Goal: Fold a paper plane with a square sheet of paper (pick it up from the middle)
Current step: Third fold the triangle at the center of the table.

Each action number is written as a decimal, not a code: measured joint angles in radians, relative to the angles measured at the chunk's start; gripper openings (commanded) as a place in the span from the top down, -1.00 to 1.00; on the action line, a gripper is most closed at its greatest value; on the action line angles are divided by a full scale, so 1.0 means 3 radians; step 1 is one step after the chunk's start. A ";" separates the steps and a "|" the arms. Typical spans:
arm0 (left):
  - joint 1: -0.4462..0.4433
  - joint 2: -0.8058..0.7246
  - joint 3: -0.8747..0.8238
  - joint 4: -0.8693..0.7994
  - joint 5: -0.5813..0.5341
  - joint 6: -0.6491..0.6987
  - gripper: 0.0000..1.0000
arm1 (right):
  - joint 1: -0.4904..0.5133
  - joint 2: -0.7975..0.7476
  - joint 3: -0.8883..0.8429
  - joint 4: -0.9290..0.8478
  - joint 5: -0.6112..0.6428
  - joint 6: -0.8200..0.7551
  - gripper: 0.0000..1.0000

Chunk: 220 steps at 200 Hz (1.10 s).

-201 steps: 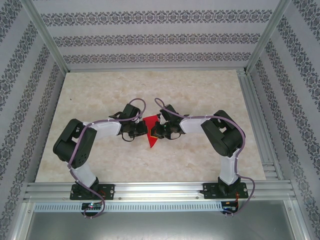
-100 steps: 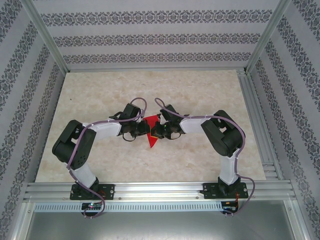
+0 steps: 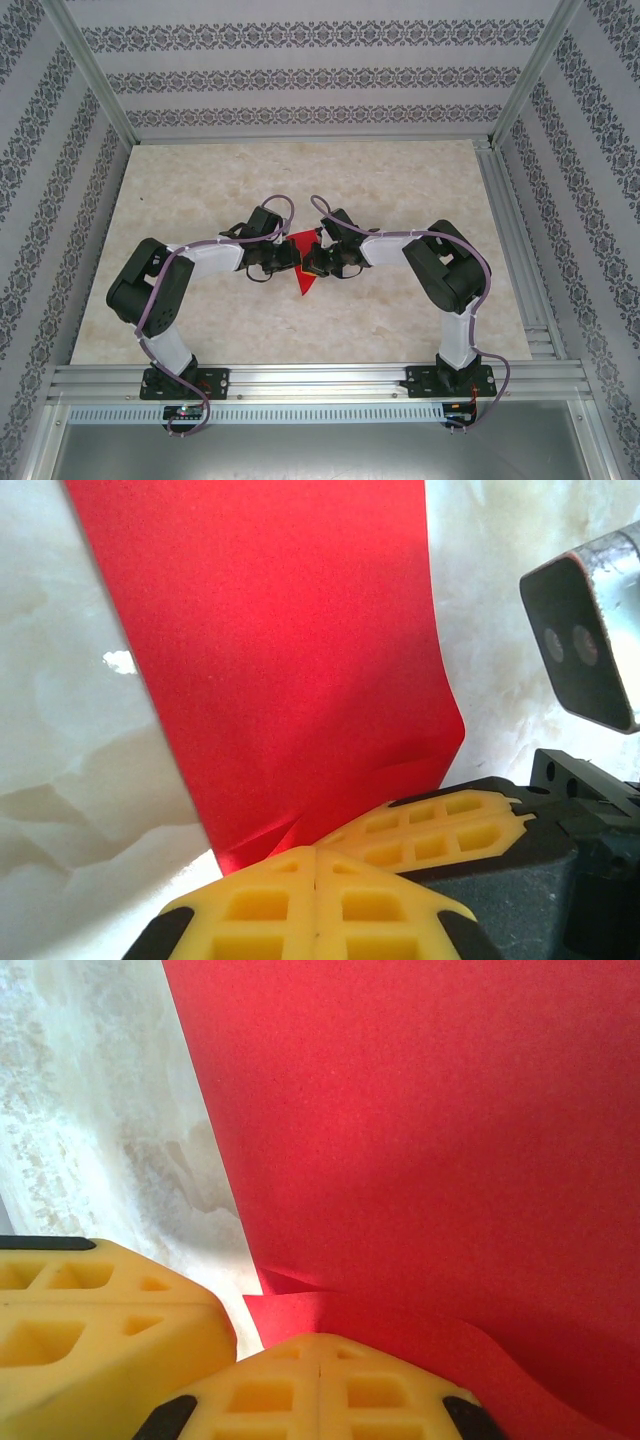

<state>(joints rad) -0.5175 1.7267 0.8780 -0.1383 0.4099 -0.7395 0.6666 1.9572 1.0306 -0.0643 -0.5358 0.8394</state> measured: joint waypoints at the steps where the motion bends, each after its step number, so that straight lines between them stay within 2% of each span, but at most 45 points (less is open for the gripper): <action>1: 0.0000 -0.0001 -0.0001 0.0001 0.0000 -0.0001 1.00 | 0.0000 0.0000 0.0000 0.0001 0.0000 0.0001 1.00; 220: -0.0010 -0.0013 -0.0118 0.0088 -0.0111 -0.0122 1.00 | 0.0000 0.0000 -0.0020 0.0055 -0.0014 0.0000 1.00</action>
<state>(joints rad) -0.5205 1.7229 0.8425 -0.1120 0.3767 -0.7761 0.6666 1.9572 1.0245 -0.0479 -0.5400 0.8394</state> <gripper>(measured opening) 0.057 0.048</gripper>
